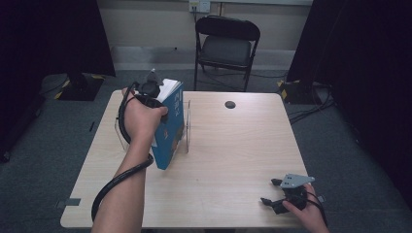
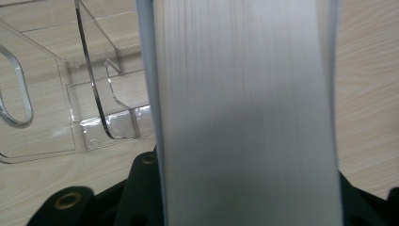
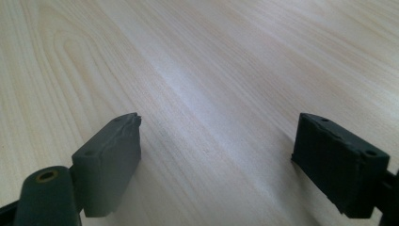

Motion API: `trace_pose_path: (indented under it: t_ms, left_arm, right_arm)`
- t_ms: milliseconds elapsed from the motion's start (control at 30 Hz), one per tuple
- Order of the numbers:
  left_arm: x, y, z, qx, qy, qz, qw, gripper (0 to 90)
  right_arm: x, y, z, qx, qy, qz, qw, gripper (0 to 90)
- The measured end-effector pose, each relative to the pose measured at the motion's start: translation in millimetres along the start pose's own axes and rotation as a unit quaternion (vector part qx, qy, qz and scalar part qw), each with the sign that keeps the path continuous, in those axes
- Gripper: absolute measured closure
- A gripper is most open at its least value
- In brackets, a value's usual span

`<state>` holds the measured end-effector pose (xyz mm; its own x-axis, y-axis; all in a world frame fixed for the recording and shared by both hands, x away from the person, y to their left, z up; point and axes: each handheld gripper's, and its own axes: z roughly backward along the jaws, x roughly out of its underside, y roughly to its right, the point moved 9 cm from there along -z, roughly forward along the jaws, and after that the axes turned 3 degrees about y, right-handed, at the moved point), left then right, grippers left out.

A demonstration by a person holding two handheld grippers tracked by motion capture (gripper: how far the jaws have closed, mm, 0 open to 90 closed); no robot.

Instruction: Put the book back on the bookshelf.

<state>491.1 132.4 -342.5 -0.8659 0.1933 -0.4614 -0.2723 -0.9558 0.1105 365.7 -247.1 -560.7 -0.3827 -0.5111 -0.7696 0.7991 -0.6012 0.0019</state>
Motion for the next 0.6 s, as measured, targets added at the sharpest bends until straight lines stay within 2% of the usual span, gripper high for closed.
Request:
trace_pose_path:
  t_ms: [600]
  left_arm:
    - [-9.8, -0.1, -6.0, -0.006, 0.000, 0.015, 0.9999, 61.9]
  right_arm:
    - [0.0, 0.0, -0.1, 0.000, 0.001, 0.001, 1.0000, 15.1]
